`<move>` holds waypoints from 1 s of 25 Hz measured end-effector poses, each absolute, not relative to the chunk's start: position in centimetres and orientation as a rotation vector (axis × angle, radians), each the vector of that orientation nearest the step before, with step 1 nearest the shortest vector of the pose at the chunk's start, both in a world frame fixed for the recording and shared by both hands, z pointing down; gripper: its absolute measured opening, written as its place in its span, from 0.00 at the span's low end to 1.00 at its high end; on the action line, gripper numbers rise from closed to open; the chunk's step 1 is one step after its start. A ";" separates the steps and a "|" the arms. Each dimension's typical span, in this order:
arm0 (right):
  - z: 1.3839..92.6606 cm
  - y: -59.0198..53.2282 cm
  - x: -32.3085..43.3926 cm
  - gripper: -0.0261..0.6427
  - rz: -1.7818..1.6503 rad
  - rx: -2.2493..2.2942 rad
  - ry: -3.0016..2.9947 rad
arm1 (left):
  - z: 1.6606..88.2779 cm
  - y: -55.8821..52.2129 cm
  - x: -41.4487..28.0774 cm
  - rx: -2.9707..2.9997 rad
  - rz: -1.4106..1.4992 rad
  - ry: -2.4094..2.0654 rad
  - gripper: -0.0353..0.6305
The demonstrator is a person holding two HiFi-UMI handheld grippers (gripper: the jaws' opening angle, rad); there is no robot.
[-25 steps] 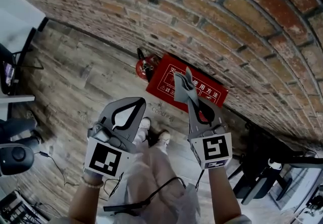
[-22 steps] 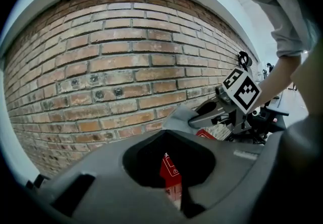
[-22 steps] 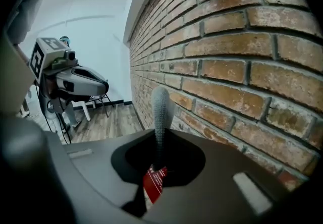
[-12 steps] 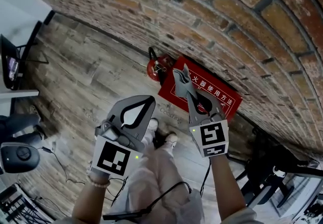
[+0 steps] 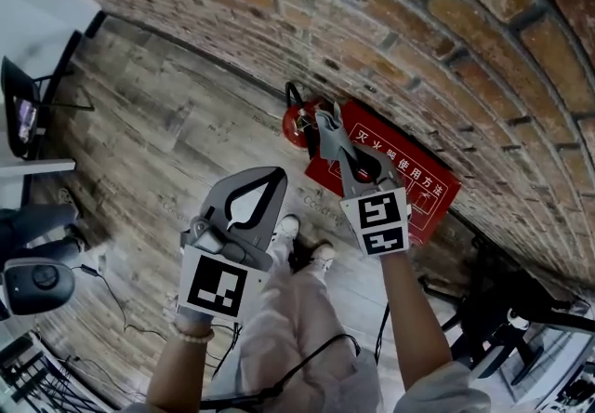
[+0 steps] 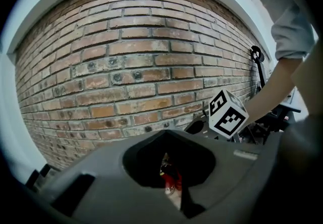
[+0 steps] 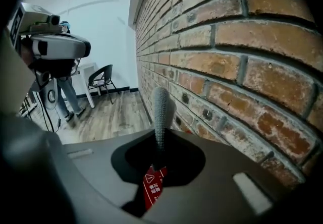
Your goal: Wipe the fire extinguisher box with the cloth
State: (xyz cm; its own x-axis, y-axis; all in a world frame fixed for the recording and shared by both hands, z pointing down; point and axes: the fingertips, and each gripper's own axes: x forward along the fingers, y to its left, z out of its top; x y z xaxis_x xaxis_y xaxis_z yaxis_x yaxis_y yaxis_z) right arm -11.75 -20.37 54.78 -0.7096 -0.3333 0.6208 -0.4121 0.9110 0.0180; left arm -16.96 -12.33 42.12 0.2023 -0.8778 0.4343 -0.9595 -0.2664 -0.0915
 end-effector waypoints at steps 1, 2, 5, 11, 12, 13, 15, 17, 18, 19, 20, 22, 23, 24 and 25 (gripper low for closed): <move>55.2 -20.5 -12.1 0.07 0.158 0.524 -2.417 | 42.2 -12.5 -17.0 2.277 0.604 -1.769 0.05; 55.6 -20.6 -12.4 0.07 0.156 0.518 -2.413 | 42.2 -12.6 -17.1 2.281 0.602 -1.771 0.05; 56.8 -20.8 -13.2 0.07 0.154 0.502 -2.397 | 42.4 -12.9 -17.3 2.280 0.591 -1.773 0.05; 59.0 -21.7 -13.3 0.07 0.134 0.508 -2.348 | 43.4 -12.9 -17.5 2.291 0.599 -1.757 0.05; 59.3 -21.9 -13.3 0.07 0.132 0.513 -2.339 | 43.5 -12.8 -17.6 2.287 0.596 -1.759 0.05; 59.6 -22.1 -13.3 0.07 0.132 0.517 -2.330 | 43.7 -12.7 -17.8 2.282 0.593 -1.760 0.05; 60.3 -22.5 -13.2 0.07 0.131 0.528 -2.309 | 44.0 -12.6 -18.0 2.275 0.594 -1.755 0.05; 61.0 -22.9 -13.0 0.07 0.127 0.535 -2.285 | 44.5 -12.6 -18.2 2.277 0.606 -1.742 0.05; 61.4 -23.1 -12.9 0.07 0.125 0.535 -2.269 | 44.8 -12.6 -18.2 2.279 0.612 -1.734 0.05; 61.8 -23.2 -12.7 0.07 0.120 0.533 -2.251 | 45.0 -12.6 -18.2 2.280 0.617 -1.727 0.05; 62.2 -23.3 -12.5 0.07 0.116 0.530 -2.233 | 45.3 -12.6 -18.3 2.278 0.622 -1.720 0.05; 63.0 -23.5 -12.1 0.07 0.115 0.528 -2.207 | 45.7 -12.7 -18.3 2.275 0.628 -1.711 0.05; 63.3 -23.6 -11.9 0.07 0.123 0.530 -2.202 | 45.7 -12.8 -18.3 2.277 0.628 -1.709 0.05; 63.4 -23.7 -11.9 0.07 0.137 0.535 -2.203 | 45.8 -12.8 -18.3 2.278 0.626 -1.708 0.05; 63.4 -23.7 -11.9 0.07 0.153 0.541 -2.206 | 45.8 -12.9 -18.3 2.280 0.625 -1.708 0.05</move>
State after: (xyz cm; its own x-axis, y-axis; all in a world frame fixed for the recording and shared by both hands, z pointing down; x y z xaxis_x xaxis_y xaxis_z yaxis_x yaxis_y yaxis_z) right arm -11.91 -23.75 63.45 -0.5552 -0.3281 0.7642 -0.4305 0.8996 0.0735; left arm -18.33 -12.91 45.84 0.2318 -0.8562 0.4617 -0.9520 -0.2973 -0.0733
